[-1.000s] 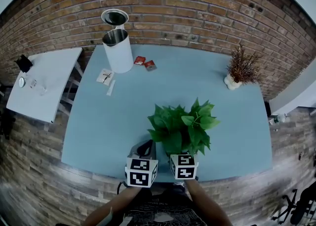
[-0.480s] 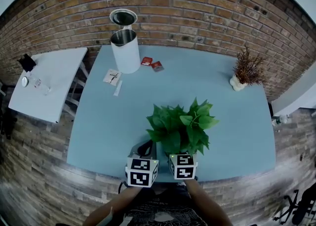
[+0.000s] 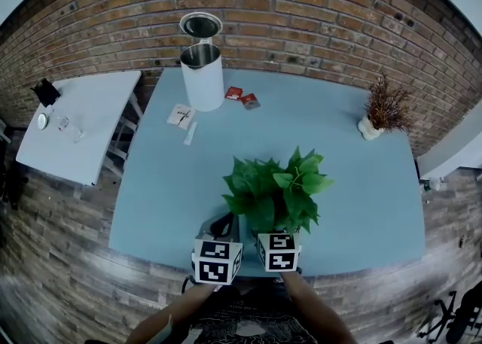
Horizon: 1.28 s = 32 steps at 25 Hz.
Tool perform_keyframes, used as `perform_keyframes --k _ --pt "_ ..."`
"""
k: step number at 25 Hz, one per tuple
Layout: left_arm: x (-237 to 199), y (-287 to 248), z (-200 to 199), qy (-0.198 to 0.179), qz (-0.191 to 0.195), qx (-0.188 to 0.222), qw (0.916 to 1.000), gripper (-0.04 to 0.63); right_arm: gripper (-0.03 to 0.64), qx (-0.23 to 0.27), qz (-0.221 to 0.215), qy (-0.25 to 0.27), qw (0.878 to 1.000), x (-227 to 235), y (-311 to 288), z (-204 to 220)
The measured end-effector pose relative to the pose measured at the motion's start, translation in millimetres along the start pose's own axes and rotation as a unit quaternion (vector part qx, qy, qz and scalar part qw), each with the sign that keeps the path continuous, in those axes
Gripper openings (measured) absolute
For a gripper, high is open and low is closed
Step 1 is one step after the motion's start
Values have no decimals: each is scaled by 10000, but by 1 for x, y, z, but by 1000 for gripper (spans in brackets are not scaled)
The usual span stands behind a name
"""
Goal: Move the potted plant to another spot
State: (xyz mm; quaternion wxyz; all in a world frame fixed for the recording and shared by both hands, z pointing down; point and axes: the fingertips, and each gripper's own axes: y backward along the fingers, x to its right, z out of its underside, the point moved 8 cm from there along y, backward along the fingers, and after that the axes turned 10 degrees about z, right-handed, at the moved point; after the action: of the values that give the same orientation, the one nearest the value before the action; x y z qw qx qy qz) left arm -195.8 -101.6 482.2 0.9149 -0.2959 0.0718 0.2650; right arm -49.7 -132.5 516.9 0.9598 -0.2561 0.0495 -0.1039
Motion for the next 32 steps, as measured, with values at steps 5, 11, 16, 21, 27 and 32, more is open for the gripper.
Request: perform_keyframes --k 5,11,16,21,27,32 --pt "-9 9 1 12 -39 12 10000 -3 460 3 -62 31 10000 -15 -2 -4" --pt "-36 23 8 37 -72 36 10000 -3 460 -4 -98 20 9999 -45 -13 -5" --pt "-38 31 9 41 -131 42 9999 -3 460 62 -152 104 9998 -52 -13 -8" --pt "-50 39 10 63 -193 53 9998 -3 460 71 -212 75 9997 -68 -15 -11" --pt "-59 46 9 27 -231 94 9997 -2 460 106 -308 130 9994 -84 -18 -12" --pt "-52 44 10 13 -330 122 9994 -3 462 136 -443 88 9989 -80 -15 -15"
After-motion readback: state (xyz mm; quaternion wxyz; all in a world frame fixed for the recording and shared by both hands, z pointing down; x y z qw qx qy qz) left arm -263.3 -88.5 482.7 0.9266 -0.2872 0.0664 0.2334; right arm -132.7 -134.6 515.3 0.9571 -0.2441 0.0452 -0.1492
